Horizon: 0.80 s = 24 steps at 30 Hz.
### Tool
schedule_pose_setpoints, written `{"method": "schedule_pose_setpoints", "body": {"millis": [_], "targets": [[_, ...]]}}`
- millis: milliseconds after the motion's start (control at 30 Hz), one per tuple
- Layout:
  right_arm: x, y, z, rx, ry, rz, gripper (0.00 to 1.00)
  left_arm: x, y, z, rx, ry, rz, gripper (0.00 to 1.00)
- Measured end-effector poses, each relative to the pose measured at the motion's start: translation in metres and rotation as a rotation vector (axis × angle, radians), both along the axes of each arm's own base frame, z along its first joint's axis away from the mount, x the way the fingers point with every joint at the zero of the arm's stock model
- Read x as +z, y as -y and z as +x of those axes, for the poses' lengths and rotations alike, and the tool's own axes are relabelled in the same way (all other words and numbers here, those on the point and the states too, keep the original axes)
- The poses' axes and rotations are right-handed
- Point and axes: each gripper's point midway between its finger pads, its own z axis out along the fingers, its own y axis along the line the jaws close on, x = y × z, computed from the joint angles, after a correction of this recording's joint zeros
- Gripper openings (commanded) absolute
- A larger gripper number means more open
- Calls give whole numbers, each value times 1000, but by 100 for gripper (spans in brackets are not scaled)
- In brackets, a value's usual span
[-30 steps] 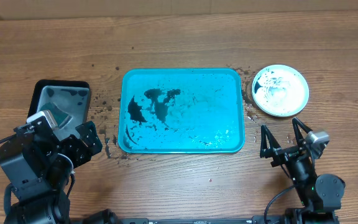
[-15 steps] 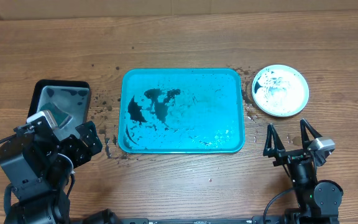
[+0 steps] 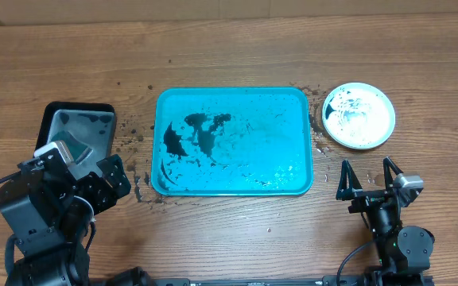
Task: Clean dirty plates on tray and stack at the side
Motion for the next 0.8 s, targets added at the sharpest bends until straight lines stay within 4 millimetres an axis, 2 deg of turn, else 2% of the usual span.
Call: {"method": "schedule_pose_setpoints", "body": {"millis": [800], "targets": [[0,0,0,0,0,-3,100,-5,1,-4,1,-24,-8,100]]}}
